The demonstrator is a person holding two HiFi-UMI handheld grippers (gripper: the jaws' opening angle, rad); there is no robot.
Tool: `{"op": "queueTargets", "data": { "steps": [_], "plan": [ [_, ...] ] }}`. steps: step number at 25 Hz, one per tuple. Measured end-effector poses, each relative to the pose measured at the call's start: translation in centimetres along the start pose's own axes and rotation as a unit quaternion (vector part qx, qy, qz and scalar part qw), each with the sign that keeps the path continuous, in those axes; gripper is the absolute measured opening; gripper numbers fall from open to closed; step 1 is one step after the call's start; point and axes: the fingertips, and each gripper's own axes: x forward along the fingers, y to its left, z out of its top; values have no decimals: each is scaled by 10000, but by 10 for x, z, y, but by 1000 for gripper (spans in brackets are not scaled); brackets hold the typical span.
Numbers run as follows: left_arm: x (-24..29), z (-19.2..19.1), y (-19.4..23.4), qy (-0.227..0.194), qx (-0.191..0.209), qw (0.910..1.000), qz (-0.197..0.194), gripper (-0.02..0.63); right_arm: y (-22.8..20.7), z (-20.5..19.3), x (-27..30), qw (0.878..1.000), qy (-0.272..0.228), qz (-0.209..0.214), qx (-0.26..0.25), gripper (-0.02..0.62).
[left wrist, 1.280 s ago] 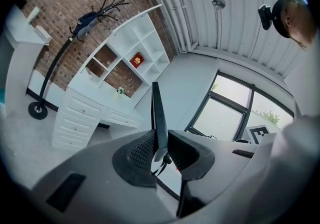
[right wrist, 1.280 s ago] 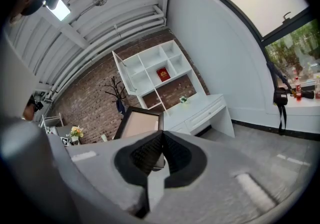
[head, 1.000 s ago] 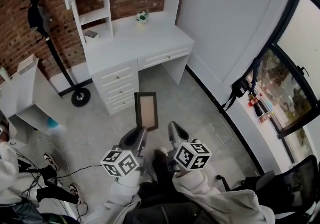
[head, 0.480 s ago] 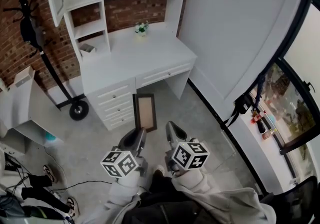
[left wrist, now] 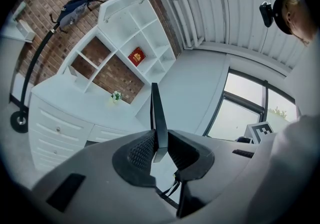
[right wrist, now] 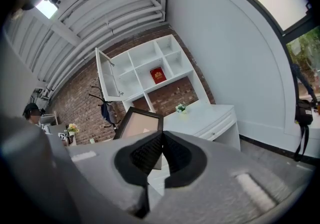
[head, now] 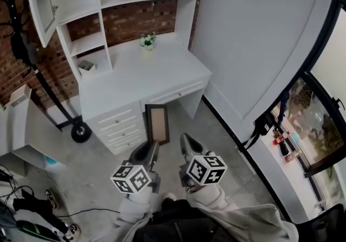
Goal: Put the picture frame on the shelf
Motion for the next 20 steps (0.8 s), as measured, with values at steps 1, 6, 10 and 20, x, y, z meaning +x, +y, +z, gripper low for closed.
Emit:
{"op": "queueTargets", "data": {
  "steps": [1,6,10,20],
  "plan": [
    [8,1,2,-8,-11,10000,-5,71,-5,3,5,10000,3,-9,-20,0],
    [45,0,7,-12,-68,10000,-65,72,-32,14,25,10000,-6,-5,-53,0],
    [69,1,11,-19,-80,9999,-96,72,-48,22,38,10000,-35,4,-49,0],
    [87,-15,8,93,-180,9997,-96,72,-66,6,45,9997,142,41,174,0]
  ]
}}
